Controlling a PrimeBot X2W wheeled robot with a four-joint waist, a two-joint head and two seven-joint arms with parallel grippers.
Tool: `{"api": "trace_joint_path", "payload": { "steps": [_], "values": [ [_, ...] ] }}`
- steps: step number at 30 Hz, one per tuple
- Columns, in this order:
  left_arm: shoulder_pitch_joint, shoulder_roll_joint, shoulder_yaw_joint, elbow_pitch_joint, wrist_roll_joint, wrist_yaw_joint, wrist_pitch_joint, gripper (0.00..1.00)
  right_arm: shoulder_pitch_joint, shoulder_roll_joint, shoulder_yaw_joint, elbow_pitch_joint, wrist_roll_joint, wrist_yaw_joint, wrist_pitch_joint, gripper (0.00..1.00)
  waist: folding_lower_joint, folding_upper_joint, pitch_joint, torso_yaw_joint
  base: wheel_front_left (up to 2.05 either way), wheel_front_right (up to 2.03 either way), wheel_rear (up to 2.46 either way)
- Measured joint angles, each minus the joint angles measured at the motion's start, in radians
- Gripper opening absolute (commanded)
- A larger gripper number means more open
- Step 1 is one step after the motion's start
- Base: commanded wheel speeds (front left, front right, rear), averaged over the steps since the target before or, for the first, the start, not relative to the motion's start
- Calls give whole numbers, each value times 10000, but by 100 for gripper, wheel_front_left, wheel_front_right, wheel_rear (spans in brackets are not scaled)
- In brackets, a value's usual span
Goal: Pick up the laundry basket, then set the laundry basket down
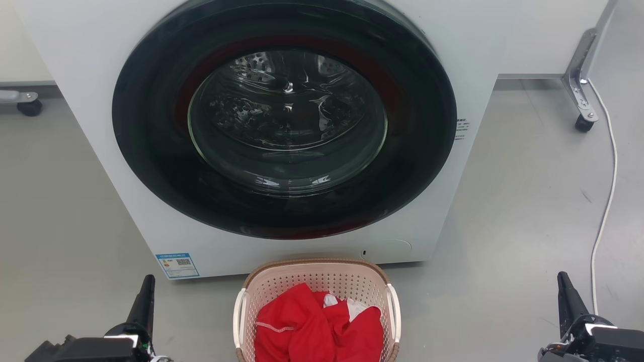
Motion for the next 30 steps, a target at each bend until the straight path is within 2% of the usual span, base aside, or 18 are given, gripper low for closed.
{"api": "trace_joint_path", "payload": {
  "steps": [30],
  "values": [
    [0,0,0,-2,0,0,0,0,0,0,0,-2,0,12,0,0,0,0,1,0,0,0,0]
  ]
}}
